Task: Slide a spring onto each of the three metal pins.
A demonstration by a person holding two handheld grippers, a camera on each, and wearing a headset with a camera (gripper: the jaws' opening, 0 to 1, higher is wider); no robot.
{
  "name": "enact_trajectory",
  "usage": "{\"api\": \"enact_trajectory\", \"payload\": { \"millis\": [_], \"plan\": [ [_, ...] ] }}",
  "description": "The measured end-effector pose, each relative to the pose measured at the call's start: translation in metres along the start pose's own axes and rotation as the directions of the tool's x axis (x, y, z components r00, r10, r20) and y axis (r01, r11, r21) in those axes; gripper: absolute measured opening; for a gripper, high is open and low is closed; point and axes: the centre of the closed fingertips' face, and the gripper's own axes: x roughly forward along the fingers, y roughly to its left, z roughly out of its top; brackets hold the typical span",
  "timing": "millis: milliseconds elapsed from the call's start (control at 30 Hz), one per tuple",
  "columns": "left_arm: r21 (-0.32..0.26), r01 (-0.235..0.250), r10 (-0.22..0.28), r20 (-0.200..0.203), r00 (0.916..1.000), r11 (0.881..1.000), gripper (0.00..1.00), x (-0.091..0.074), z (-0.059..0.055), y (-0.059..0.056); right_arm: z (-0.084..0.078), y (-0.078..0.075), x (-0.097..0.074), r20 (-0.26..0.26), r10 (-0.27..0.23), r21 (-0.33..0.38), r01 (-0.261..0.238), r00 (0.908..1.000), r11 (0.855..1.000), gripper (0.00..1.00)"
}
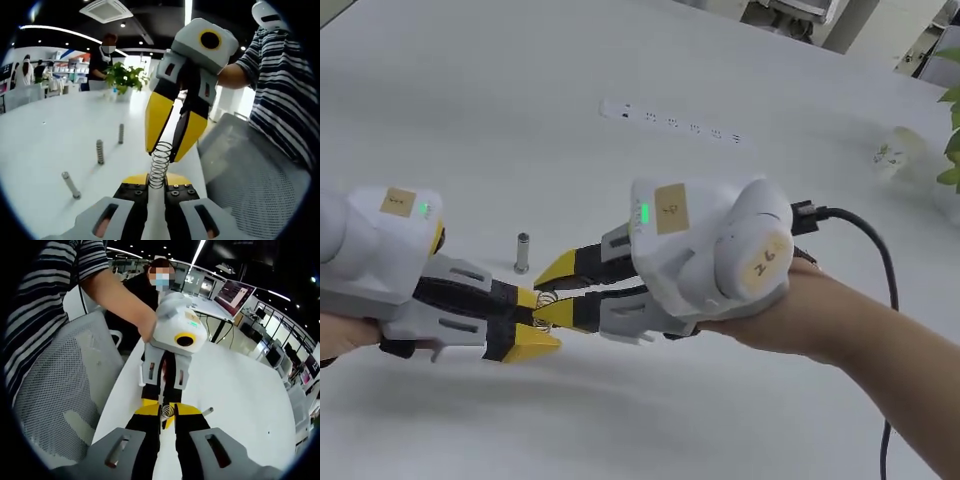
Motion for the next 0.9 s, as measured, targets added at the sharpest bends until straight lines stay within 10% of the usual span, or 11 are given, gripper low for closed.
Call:
{"api": "enact_trajectory", "payload": {
  "millis": [900],
  "plan": [
    [-0.079, -0.041, 0.042, 0.008, 0.9991, 0.996, 0.14, -0.004, -0.001, 0.010, 0.003, -0.007, -0.001, -0.024, -0.011, -0.050, 0.010, 0.9996, 0.999, 0.07]
  ]
}}
